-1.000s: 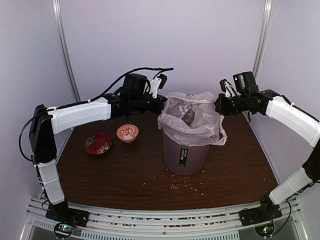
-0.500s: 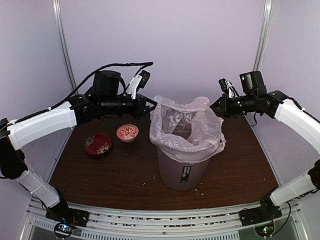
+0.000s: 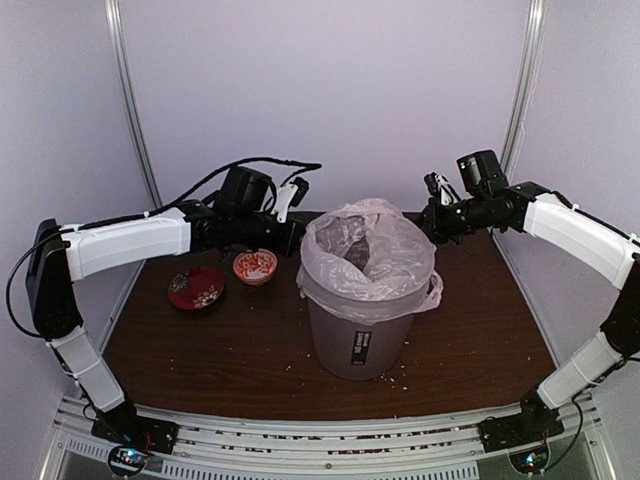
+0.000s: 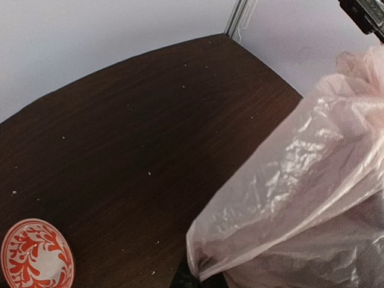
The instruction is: Put the trash bags into the trash bin
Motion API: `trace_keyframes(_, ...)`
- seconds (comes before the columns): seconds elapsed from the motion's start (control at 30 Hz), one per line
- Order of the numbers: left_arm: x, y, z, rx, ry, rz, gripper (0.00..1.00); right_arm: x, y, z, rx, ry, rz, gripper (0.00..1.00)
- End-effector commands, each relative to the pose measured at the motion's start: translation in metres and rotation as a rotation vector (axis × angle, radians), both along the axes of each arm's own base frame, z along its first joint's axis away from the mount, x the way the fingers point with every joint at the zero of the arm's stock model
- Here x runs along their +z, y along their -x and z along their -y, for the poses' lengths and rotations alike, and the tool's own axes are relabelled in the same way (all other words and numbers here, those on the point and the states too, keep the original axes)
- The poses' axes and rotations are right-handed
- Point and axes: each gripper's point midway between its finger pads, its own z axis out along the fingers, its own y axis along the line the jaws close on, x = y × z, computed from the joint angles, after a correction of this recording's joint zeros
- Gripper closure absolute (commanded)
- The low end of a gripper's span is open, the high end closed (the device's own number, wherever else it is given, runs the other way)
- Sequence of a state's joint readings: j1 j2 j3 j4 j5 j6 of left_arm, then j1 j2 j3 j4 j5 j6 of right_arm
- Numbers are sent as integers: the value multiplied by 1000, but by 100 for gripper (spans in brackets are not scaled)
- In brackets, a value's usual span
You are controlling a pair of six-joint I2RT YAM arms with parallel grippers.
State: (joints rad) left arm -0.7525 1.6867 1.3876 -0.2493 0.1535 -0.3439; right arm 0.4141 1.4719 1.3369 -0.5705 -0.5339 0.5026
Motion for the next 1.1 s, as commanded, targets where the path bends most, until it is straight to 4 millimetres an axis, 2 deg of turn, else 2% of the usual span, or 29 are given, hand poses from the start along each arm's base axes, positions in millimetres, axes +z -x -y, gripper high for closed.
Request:
trace_keyframes(0.0,7,5,8,-32,84,-21,100,-34,11,6,-10,38,-76,100)
trace_keyframes(0.13,-9,25,4,-74,95,-84,100,-50,26,8,3,33,-124,100)
trace_keyframes(0.3,-18,47,-6,-99,106,-134,100,-55,37,10,-4,-4,-133,100)
trace_keyframes(0.43,-16,53,-23,-53,78,-127,100,-51,42,11,-13,-16,-139,99)
trace_keyframes(0.5,-11,53,-33,-22,60,-114,100,-41,43,15,-27,-6,-130,94)
trace_keyframes(0.57,-3,54,-46,20,38,-103,88,-22,43,23,-55,13,-102,85)
trace_keyframes(0.67,8,57,-69,97,9,-95,62,1,50,44,-125,78,-69,66)
trace_keyframes(0.77,21,62,-89,163,13,-93,45,14,63,62,-167,132,-65,50)
trace_keyframes(0.83,26,71,-92,153,33,-101,38,17,74,68,-171,143,-71,45)
trace_keyframes(0.9,25,82,-89,112,63,-137,35,13,87,73,-176,145,-102,45)
trace_keyframes(0.97,11,95,-83,61,84,-200,33,5,101,73,-166,114,-130,44)
trace_keyframes(1.07,2,108,-70,-12,150,-268,30,-16,117,76,-158,111,-173,43)
